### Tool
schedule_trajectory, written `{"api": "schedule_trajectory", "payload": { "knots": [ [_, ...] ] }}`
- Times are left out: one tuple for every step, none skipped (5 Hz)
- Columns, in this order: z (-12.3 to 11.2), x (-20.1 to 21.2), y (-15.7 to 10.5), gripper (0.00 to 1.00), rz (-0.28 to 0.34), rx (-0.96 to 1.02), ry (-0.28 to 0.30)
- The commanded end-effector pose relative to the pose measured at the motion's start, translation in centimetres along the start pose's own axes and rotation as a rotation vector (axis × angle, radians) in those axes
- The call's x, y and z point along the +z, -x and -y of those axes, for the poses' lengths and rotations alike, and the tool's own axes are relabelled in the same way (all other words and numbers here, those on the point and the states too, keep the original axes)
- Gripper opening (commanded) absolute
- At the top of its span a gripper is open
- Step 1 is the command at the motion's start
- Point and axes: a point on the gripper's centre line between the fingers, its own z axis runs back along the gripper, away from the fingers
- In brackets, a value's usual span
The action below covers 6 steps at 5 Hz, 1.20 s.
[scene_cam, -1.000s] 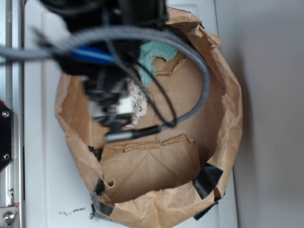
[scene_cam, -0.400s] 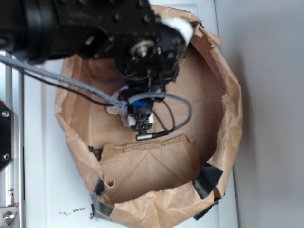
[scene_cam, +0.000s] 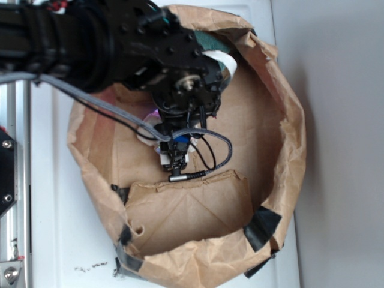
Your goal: Grab the white paper.
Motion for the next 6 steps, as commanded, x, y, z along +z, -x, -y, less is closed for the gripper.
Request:
{"api": "schedule_trajectory", "payload": {
  "knots": [
    [-1.0, 1.8, -1.2, 0.0, 0.058, 0.002, -0.041],
    [-0.5, 6.2, -1.0, 0.0, 0.099, -0.004, 0.044],
    [0.3, 11.1, -0.6, 0.0, 0.177, -0.016, 0.131],
    [0.7, 16.1, -0.8, 0.0, 0.258, 0.018, 0.211],
    [1.0, 19.6, 0.2, 0.0, 0.262, -0.006, 0.273],
    [1.1, 20.2, 1.4, 0.0, 0.255, -0.033, 0.248]
  ]
}}
